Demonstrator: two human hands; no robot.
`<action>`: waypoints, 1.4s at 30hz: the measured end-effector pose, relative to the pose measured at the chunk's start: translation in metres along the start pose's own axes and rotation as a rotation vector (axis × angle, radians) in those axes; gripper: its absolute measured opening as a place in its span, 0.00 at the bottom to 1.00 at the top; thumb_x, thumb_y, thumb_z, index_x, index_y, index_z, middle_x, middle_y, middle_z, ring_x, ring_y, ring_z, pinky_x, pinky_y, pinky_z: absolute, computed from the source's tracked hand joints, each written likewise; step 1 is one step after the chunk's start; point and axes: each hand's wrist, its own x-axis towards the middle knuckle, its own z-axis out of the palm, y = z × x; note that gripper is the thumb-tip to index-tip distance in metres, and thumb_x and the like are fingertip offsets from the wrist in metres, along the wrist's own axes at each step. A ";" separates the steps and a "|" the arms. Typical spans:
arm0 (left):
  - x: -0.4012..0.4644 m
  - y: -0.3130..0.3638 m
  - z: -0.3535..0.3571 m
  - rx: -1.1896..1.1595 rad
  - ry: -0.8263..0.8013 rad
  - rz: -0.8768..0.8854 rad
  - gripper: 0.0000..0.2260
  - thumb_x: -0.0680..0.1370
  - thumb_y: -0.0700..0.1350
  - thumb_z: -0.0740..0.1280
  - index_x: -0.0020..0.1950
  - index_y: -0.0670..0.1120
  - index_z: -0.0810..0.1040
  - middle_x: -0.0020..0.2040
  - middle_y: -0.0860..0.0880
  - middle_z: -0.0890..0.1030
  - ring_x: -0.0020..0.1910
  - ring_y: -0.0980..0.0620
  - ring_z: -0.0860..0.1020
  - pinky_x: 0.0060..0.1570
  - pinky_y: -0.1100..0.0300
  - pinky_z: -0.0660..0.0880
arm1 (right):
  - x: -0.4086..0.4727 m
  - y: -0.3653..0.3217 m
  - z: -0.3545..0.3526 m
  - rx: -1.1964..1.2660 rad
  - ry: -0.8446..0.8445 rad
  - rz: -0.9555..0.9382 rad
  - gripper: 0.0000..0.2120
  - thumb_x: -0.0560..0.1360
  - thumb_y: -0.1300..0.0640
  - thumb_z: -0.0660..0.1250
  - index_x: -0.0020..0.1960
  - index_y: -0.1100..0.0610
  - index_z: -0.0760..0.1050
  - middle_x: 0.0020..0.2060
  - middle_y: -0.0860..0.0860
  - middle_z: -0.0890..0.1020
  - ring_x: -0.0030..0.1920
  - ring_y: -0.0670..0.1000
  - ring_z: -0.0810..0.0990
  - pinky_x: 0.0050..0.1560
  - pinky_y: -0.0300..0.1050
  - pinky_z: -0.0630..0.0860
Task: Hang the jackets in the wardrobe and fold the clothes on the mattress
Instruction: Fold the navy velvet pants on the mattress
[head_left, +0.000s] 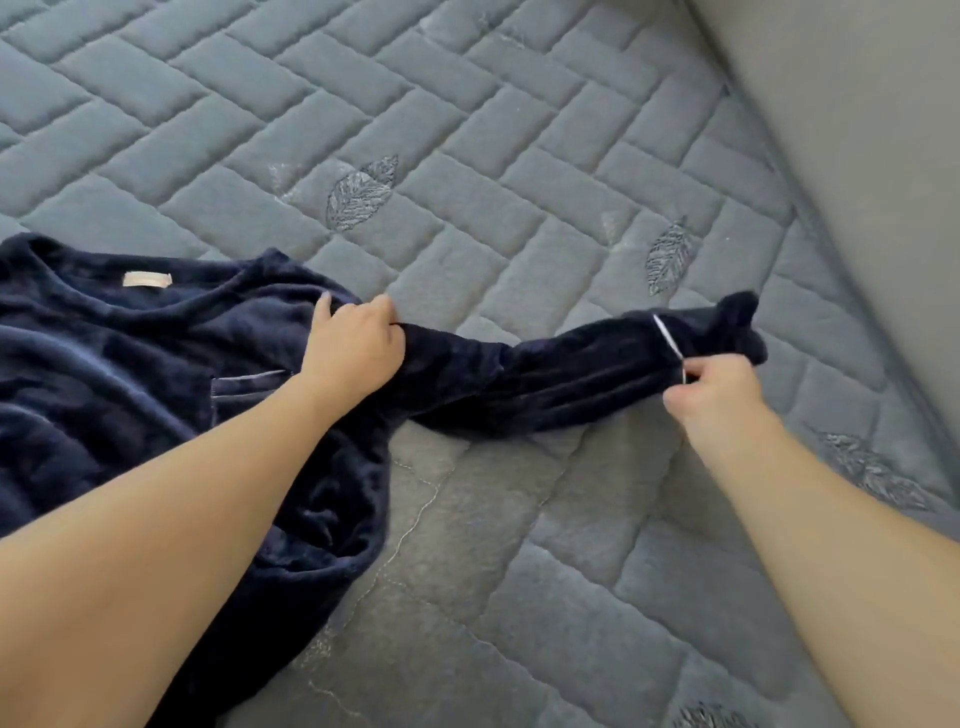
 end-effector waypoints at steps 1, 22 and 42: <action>-0.007 0.000 -0.005 -0.050 0.133 0.071 0.06 0.74 0.41 0.55 0.43 0.43 0.71 0.41 0.43 0.77 0.45 0.39 0.75 0.64 0.42 0.65 | 0.007 -0.027 -0.008 0.252 -0.082 0.021 0.11 0.70 0.71 0.61 0.46 0.62 0.80 0.40 0.54 0.74 0.44 0.48 0.70 0.44 0.38 0.71; 0.033 0.008 0.009 0.273 -0.208 -0.140 0.14 0.77 0.44 0.56 0.62 0.44 0.70 0.66 0.42 0.69 0.69 0.37 0.63 0.66 0.21 0.44 | 0.004 0.029 0.023 -1.190 -0.554 -0.517 0.22 0.69 0.57 0.67 0.63 0.52 0.71 0.60 0.53 0.76 0.58 0.56 0.76 0.57 0.49 0.75; -0.005 0.064 0.032 0.246 0.009 0.186 0.31 0.71 0.36 0.64 0.75 0.43 0.64 0.64 0.37 0.69 0.53 0.37 0.70 0.42 0.42 0.75 | 0.051 0.037 -0.022 -1.394 0.098 -0.768 0.16 0.75 0.63 0.59 0.62 0.58 0.73 0.57 0.59 0.73 0.57 0.62 0.73 0.57 0.55 0.68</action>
